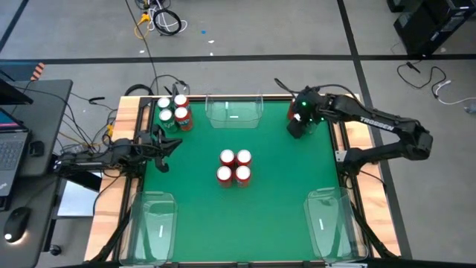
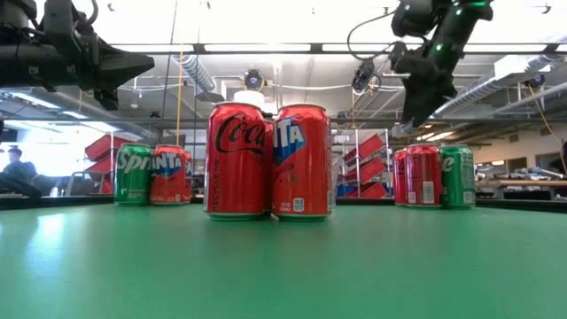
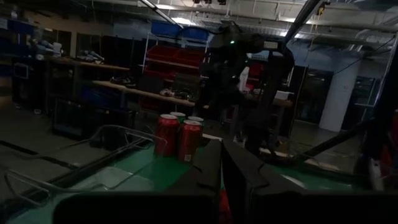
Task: Sort soda cans
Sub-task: Put the red-black soda can into the top transparent bin
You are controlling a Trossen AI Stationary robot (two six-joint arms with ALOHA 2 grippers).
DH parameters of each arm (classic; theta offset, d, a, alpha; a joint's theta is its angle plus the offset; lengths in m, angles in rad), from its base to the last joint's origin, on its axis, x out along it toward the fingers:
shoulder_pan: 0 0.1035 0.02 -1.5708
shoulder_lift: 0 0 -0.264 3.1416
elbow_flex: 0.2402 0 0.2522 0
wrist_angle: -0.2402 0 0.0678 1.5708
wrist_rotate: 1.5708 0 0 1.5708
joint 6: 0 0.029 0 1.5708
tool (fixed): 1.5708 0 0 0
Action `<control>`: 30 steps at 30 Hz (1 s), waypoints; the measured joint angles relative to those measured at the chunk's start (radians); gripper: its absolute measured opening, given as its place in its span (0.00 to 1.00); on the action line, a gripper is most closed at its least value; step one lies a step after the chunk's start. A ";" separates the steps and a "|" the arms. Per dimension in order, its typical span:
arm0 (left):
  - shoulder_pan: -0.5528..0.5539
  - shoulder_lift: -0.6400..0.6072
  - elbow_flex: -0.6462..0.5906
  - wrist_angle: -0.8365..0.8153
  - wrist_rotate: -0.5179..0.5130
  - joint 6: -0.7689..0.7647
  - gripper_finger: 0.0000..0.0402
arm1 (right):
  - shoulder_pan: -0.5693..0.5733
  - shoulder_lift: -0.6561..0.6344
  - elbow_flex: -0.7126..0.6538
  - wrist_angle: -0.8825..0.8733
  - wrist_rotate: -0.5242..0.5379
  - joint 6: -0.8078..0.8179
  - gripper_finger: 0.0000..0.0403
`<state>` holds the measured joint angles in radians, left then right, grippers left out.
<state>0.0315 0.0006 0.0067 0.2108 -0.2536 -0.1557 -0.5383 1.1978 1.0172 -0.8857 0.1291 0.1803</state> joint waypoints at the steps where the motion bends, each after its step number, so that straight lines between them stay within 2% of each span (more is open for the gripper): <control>1: 0.000 0.000 0.000 0.000 0.005 -0.006 0.05 | -0.010 0.009 0.000 -0.001 0.000 -0.001 0.67; 10: 0.000 0.000 0.000 -0.012 0.042 -0.007 0.05 | -0.079 0.055 0.000 -0.005 0.035 -0.080 0.80; 17: -0.001 0.001 0.000 -0.023 0.130 -0.012 0.05 | -0.094 0.104 0.000 -0.020 0.035 -0.129 0.85; 24: 0.000 0.014 0.000 -0.030 0.136 -0.013 0.05 | -0.093 0.166 0.000 -0.078 0.035 -0.138 0.87; 30: 0.000 0.016 0.000 -0.064 0.136 -0.009 0.05 | -0.081 0.227 0.002 -0.082 0.031 -0.152 0.84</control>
<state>0.0311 0.0162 0.0067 0.1468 -0.1177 -0.1642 -0.6195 1.4250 1.0195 -0.9681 0.1597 0.0280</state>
